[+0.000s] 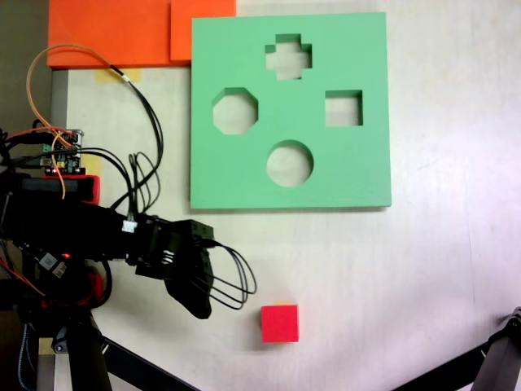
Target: Put the square block into the corresponding hole
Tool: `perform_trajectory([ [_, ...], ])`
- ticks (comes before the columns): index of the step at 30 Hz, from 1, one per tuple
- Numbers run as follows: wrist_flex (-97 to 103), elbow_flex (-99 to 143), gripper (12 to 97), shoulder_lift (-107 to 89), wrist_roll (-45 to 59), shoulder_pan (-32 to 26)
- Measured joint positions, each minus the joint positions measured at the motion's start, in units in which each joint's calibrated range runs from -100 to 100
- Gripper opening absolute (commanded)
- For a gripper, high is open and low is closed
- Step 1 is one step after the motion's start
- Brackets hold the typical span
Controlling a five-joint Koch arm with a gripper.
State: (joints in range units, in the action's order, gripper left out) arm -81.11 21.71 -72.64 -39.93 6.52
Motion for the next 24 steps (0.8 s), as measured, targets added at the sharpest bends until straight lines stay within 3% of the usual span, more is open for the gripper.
perform_trajectory([
  [4, -6.6, -16.1, 84.8, 18.2, 0.6, 0.4],
  [24, -10.6, -40.4, 84.8, 66.6, 4.8, 5.0],
])
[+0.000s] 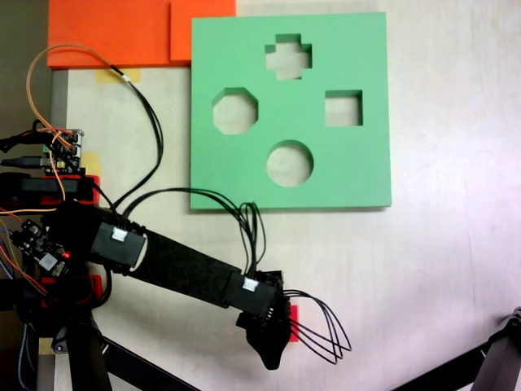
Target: Put the square block into the corresponding hole
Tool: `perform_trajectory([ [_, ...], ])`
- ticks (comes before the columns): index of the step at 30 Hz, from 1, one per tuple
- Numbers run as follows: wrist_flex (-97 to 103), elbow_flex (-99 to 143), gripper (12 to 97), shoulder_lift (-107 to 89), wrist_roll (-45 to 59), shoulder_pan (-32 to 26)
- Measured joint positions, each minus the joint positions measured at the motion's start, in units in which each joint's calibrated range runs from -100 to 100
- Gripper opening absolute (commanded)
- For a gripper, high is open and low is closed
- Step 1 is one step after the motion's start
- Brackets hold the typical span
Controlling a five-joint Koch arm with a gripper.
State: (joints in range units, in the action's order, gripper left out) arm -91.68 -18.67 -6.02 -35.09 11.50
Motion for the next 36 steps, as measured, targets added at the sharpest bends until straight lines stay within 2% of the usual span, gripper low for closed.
perform_trajectory([
  [13, 1.3, -0.1, 83.6, 9.3, 0.0, -0.1],
  [19, 1.7, -2.0, 53.8, 9.7, 0.0, 0.1],
  [21, 2.0, -2.4, 46.2, 9.6, 0.0, 0.1],
  [30, 1.8, 0.9, 28.7, 7.9, 0.1, 0.2],
  [36, 1.8, 2.2, 28.6, 5.6, 0.0, 0.2],
])
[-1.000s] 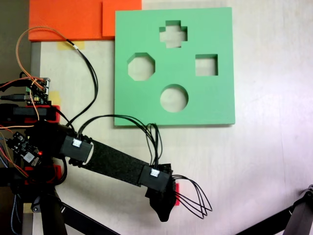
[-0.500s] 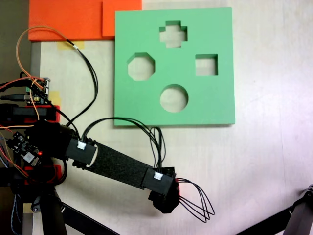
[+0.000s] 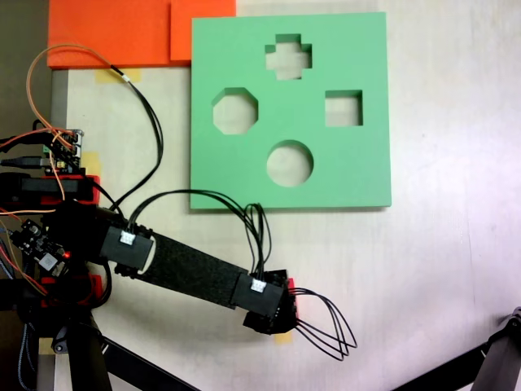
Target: Put the square block into the corresponding hole
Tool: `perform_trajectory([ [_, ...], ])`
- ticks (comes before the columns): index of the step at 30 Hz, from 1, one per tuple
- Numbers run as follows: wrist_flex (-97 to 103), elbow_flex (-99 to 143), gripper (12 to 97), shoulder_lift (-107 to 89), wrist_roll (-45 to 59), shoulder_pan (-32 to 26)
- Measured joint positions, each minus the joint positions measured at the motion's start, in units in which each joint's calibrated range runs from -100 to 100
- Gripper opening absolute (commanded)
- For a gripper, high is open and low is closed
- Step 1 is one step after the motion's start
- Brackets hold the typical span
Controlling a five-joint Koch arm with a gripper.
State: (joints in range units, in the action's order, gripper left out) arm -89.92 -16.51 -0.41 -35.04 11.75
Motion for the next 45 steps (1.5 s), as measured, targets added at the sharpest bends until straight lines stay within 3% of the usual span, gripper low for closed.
perform_trajectory([
  [3, 0.0, 0.5, 24.0, -1.4, 0.0, 0.0],
  [14, -6.0, 1.7, 24.0, -16.6, -2.0, -1.3],
  [25, -6.8, 0.8, 24.5, -30.1, -15.5, -12.2],
  [38, -9.2, -41.2, 24.8, 3.4, -26.0, -22.7],
  [45, -8.5, -46.5, 24.8, 15.0, -28.4, -25.7],
])
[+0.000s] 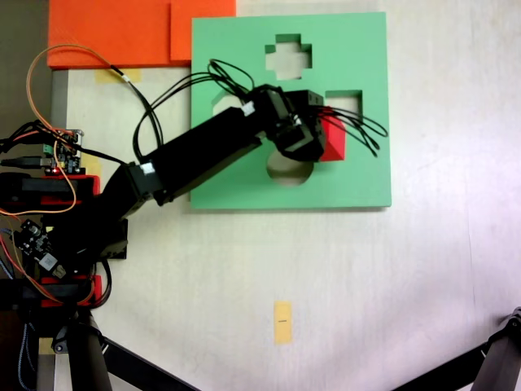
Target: Put the square block into the corresponding hole
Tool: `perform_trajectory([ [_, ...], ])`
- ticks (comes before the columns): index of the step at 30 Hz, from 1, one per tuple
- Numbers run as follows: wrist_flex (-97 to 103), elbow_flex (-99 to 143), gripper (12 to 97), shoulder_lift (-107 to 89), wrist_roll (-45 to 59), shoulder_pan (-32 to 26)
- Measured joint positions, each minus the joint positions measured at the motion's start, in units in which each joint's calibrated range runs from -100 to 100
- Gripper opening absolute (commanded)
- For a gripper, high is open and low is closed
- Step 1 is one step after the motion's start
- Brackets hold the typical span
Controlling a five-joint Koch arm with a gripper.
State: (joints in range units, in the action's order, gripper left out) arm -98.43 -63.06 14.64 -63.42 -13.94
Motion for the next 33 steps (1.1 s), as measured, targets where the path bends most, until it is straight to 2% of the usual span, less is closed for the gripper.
perform_trajectory([
  [17, 12.1, -1.1, 24.9, 7.3, -3.2, -2.6],
  [33, 14.2, -1.1, 26.1, 10.8, -3.2, -3.5],
])
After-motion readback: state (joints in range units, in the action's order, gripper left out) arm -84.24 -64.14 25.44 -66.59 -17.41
